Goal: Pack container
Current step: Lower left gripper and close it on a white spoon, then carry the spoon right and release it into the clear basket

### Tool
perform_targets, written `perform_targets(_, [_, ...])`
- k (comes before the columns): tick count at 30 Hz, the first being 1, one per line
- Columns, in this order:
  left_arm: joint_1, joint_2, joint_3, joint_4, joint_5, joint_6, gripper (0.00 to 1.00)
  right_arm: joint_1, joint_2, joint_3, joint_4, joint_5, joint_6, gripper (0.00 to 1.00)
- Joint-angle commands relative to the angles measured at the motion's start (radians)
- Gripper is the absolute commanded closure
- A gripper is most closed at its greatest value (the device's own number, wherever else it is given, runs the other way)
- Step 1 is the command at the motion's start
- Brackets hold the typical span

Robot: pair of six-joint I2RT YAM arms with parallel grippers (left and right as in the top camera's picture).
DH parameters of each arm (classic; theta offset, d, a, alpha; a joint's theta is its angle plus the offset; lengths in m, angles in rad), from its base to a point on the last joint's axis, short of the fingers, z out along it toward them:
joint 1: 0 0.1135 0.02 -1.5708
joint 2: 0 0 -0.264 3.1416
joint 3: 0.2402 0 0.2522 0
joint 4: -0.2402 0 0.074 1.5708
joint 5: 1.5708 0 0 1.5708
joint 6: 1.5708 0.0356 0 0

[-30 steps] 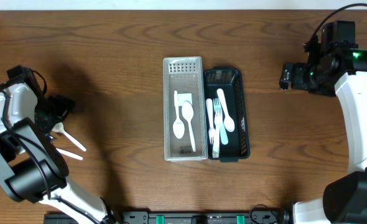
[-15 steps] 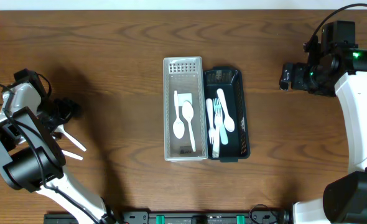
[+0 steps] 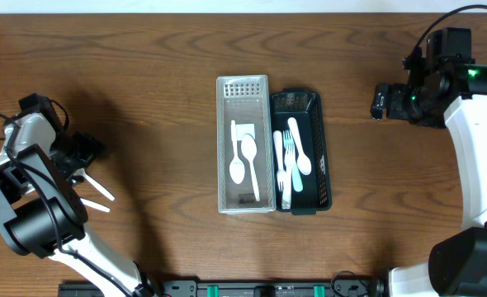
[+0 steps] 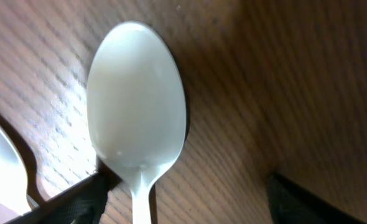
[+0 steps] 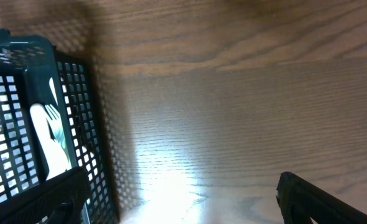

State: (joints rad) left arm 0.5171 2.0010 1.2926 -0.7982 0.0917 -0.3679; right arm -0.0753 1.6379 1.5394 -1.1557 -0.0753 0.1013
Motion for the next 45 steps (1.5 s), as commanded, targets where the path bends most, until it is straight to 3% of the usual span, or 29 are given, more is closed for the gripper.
perform_targets(1, [0.003, 0.043, -0.046, -0.013, 0.018, 0.008, 0.29, -0.01, 0.006, -0.006, -0.002, 0.0, -0.013, 0.01])
perform_targets(3, [0.003, 0.043, -0.046, -0.019, 0.018, 0.008, 0.36, -0.01, 0.006, -0.006, -0.002, 0.0, -0.013, 0.01])
perform_targets(5, [0.003, 0.043, -0.046, -0.023, 0.018, 0.008, 0.5, -0.01, 0.006, -0.006, -0.002, 0.0, -0.013, 0.01])
perform_targets(10, [0.003, 0.043, -0.046, -0.026, 0.018, 0.008, 0.75, -0.01, 0.006, -0.006, -0.004, 0.0, -0.013, 0.01])
perform_targets(16, [0.003, 0.043, -0.046, -0.026, 0.018, 0.008, 0.94, -0.01, 0.006, -0.006, -0.004, 0.0, -0.013, 0.01])
perform_targets(26, [0.002, 0.029, -0.026, -0.031, 0.054, 0.019, 0.94, -0.01, 0.006, -0.006, -0.004, 0.001, -0.013, 0.01])
perform_targets(32, [-0.057, -0.119, 0.003, -0.058, 0.092, 0.036, 0.94, -0.01, 0.006, -0.006, 0.002, 0.001, -0.013, 0.01])
perform_targets(41, [-0.423, -0.518, 0.003, -0.063, 0.092, 0.035, 0.94, -0.01, 0.006, -0.006, 0.019, 0.001, -0.013, 0.01])
perform_targets(45, [-0.615, -0.592, 0.003, -0.047, 0.091, 0.035, 0.94, -0.01, 0.006, -0.006, 0.022, 0.0, -0.013, 0.01])
